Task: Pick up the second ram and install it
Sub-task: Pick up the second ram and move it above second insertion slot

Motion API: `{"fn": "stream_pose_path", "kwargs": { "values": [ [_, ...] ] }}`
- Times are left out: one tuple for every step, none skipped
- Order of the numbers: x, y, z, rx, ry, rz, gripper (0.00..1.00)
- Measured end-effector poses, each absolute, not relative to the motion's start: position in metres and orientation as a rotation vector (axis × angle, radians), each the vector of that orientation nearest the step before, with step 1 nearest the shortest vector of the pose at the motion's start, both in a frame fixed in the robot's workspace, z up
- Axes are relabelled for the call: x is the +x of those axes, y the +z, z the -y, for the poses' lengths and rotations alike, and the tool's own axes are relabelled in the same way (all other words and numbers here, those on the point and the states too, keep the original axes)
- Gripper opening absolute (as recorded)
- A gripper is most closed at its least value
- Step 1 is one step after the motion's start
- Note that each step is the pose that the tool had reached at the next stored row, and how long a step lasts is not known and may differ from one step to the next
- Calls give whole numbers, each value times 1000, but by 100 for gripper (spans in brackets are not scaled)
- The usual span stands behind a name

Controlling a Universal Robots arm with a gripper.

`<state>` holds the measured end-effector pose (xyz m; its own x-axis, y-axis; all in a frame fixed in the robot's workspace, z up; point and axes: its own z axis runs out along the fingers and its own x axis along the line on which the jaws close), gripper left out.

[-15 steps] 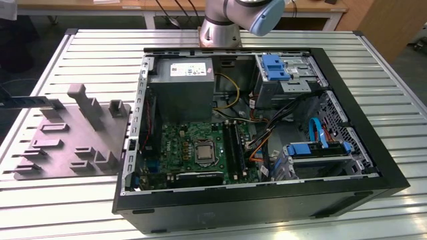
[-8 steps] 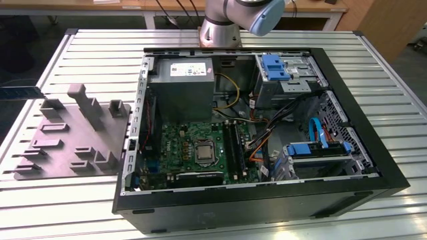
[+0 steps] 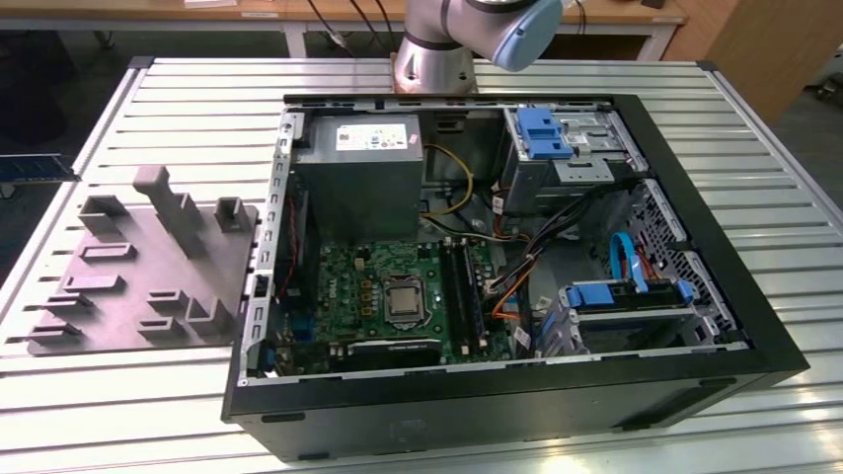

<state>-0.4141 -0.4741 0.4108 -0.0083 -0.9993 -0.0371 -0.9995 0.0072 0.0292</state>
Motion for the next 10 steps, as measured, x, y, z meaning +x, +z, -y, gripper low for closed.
{"fn": "stream_pose_path", "kwargs": {
  "values": [
    [-414, 411, 474, -2208, 73, -2225, 11],
    [-414, 411, 474, -2208, 73, -2225, 11],
    [-414, 411, 474, -2208, 73, -2225, 11],
    [-414, 411, 474, -2208, 73, -2225, 11],
    [-414, 411, 474, -2208, 73, -2225, 11],
    [-414, 412, 474, -2208, 73, -2226, 11],
    [-414, 414, 474, -2208, 74, -2226, 11],
    [-414, 416, 474, -2208, 73, -2226, 11],
    [-414, 418, 474, -2208, 73, -2226, 11],
    [-414, 421, 474, -2208, 73, -2225, 11]
  ]
}}
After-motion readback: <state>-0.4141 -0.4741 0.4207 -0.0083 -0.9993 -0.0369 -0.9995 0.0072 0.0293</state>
